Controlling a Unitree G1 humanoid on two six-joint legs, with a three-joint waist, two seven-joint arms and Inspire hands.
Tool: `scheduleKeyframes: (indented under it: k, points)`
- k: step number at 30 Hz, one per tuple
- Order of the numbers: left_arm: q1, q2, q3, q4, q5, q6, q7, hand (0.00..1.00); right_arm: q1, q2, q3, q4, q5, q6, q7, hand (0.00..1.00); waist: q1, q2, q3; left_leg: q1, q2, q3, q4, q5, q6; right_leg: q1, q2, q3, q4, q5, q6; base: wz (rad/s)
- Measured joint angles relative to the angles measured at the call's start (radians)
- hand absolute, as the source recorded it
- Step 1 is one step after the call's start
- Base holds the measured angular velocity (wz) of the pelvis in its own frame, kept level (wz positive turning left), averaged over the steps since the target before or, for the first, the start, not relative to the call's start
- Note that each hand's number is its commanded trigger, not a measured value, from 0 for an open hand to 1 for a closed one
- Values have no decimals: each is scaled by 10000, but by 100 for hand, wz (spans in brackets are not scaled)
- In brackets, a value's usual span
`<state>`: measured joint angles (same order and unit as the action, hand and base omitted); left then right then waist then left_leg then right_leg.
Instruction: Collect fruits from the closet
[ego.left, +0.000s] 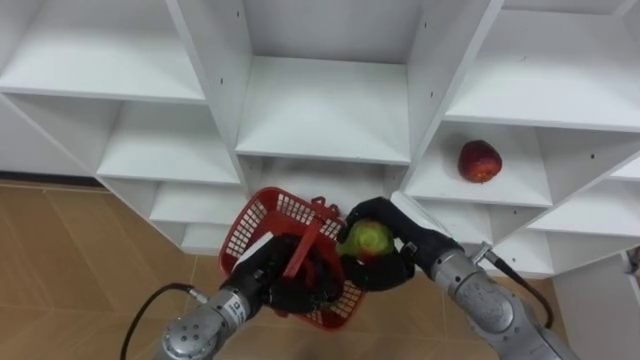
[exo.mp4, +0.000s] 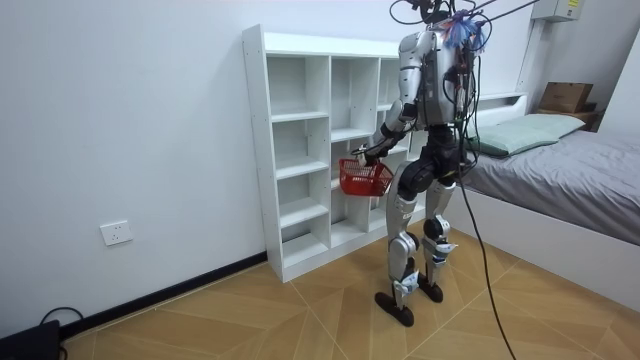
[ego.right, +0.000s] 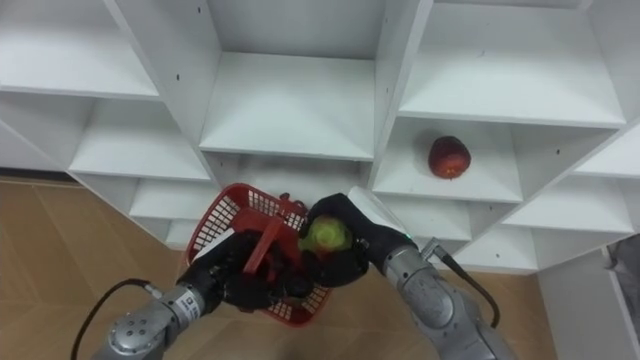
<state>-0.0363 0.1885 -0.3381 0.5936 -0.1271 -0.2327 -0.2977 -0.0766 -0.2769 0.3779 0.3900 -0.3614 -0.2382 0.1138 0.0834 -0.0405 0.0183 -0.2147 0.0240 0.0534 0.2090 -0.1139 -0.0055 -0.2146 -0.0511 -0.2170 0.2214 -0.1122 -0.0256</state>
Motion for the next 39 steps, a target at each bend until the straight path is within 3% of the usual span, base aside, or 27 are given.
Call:
scheduleKeyframes:
  k: [1,2,20,29,39]
  points:
    - [0,4,0,-13,0,0,-1,100,0,-3,20,14,0,0,1,3,0,0,0,0,0,2,0,0,0,0,0,1,0,0,0,0]
    - [0,10,1,-44,0,0,-6,100,0,-3,40,39,0,0,7,0,1,0,0,3,1,5,0,0,0,2,1,6,0,0,0,0]
    - [65,47,-35,-581,-380,36,-113,100,17,-47,331,262,-68,164,-75,0,-21,-20,-8,10,2,7,29,0,0,4,12,-11,45,0,0,0]
    - [69,102,-17,-581,-386,35,-113,100,18,-41,335,268,-67,190,-86,0,-16,-156,-95,29,3,6,41,0,0,40,12,-15,23,1,-2,0]
    - [97,133,-9,-607,-471,36,-78,100,53,-48,319,306,-67,192,-100,0,-31,-141,-71,357,4,4,-90,-2,-2,321,24,44,-24,-16,7,0]
